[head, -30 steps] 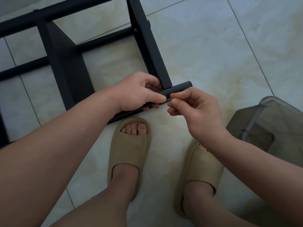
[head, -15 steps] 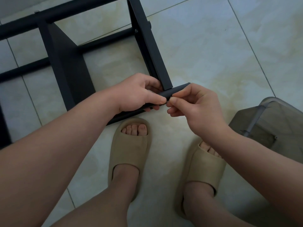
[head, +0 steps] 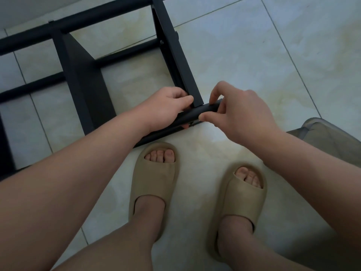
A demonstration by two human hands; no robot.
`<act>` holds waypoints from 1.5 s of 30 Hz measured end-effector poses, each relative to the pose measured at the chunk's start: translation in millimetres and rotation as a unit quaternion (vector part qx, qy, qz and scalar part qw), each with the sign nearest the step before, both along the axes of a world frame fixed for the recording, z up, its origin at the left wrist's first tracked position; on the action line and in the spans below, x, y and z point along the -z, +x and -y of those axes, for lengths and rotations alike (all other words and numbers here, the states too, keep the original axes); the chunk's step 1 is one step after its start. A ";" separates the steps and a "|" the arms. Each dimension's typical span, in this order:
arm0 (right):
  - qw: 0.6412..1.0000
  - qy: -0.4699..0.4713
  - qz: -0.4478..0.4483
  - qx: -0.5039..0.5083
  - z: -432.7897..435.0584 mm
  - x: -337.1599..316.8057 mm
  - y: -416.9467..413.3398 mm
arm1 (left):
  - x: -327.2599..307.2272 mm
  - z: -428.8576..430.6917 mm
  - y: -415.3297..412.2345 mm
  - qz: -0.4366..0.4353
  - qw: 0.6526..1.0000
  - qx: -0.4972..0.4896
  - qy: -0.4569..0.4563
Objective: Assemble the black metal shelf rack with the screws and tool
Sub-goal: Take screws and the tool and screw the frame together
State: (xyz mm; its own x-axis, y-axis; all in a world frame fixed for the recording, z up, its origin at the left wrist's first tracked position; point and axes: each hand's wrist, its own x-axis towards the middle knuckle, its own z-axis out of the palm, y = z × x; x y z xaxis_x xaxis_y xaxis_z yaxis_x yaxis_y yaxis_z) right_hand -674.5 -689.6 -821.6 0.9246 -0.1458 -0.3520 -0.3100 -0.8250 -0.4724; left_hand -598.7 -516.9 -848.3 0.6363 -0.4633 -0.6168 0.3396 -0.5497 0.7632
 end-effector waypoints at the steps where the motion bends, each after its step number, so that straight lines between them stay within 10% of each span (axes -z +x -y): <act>1: 1.000 -0.014 0.002 -0.024 1.2 -1.0 -0.2 | -2.2 3.6 -2.0 0.023 0.999 0.002 0.025; 10: 0.991 0.021 0.008 -0.129 43.7 -19.1 -50.7 | -49.4 41.1 -24.2 0.203 0.945 -0.005 0.256; 17: 0.983 -0.127 -0.014 -0.130 120.4 -22.8 -118.4 | -78.9 95.8 -61.8 0.356 0.897 0.175 0.195; 26: 0.978 -0.136 -0.156 -0.034 210.5 12.8 -188.3 | -49.7 180.9 -109.4 0.170 0.858 0.457 0.164; 45: 0.922 -0.277 -0.268 -0.039 226.9 98.1 -189.0 | 16.8 207.2 -121.8 0.107 0.920 0.349 0.139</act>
